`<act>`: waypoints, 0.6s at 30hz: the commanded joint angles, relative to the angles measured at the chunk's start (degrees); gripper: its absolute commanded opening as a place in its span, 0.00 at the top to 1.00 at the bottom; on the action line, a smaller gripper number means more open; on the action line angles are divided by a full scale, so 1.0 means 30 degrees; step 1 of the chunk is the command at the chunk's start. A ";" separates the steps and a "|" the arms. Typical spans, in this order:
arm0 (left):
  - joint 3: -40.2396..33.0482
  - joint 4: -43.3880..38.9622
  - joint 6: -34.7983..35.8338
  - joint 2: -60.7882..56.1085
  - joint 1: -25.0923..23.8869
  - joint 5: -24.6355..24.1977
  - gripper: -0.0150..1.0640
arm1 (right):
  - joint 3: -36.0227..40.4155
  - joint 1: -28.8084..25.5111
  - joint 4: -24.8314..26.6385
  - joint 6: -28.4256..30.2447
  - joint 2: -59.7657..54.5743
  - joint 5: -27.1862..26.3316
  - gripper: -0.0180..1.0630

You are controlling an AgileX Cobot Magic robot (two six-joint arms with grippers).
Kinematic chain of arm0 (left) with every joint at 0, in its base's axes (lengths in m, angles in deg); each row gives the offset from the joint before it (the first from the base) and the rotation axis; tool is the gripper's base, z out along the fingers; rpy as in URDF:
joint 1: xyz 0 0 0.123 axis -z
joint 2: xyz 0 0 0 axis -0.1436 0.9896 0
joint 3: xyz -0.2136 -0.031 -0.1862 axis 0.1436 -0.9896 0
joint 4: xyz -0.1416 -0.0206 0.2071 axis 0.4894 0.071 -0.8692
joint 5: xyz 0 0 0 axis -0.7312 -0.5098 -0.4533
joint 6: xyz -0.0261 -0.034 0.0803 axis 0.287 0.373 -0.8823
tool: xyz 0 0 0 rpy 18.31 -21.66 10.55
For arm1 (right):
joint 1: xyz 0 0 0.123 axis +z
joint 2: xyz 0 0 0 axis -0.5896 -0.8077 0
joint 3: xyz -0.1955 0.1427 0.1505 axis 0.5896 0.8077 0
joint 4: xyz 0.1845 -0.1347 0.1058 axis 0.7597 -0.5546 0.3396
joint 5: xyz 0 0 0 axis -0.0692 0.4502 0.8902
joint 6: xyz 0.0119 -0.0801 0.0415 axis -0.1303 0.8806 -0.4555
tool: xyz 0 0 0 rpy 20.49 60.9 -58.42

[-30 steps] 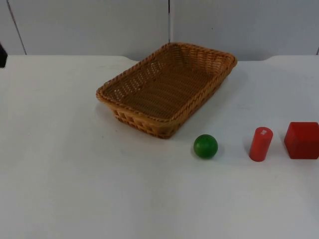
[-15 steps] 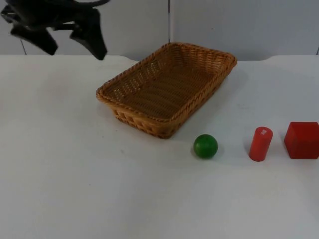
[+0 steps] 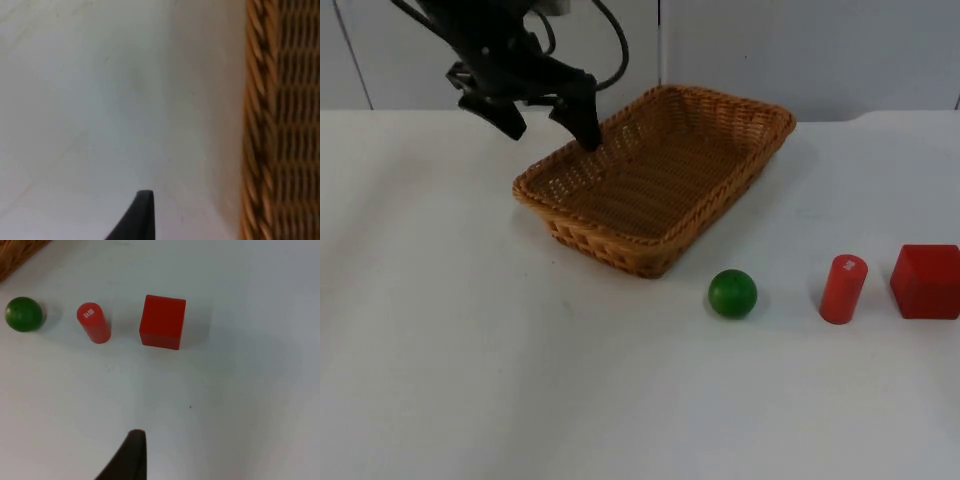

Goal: Pick up the basket with the left hand and place the object to the left of the red cylinder into the basket with the right hand.

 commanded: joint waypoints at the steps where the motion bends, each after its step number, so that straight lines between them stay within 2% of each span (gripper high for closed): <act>1: 0.0733 0.0340 -0.0318 0.0615 0.0153 -0.0216 0.01 | 0.0019 -0.0104 -0.0009 0.0104 -0.0024 0.0047 0.01; 5: 0.1087 0.0507 -0.0675 0.1502 0.0153 0.0014 0.05 | 0.0019 -0.0104 -0.0009 0.0104 -0.0024 0.0013 0.01; 8: 0.1053 0.0698 -0.1459 0.1898 0.0191 -0.0111 0.18 | 0.0019 -0.0104 -0.0009 0.0104 -0.0024 -0.0027 0.01; 9: 0.1053 0.0698 -0.1459 0.1898 0.0191 -0.0111 0.18 | 0.0019 -0.0104 -0.0009 0.0104 -0.0024 -0.0027 0.01; 13: 0.1053 0.1086 -0.1971 0.2337 0.0191 -0.0491 0.47 | 0.0019 -0.0104 -0.0051 0.0104 -0.0024 -0.0033 0.01; 14: 0.1053 0.1086 -0.1971 0.2337 0.0191 -0.0491 0.47 | 0.0019 -0.0104 -0.0051 0.0104 -0.0024 -0.0033 0.01; 18: 0.1053 0.1086 -0.1971 0.2413 0.0191 -0.0329 0.81 | 0.0019 -0.0104 -0.0124 0.0104 -0.0024 -0.0066 0.01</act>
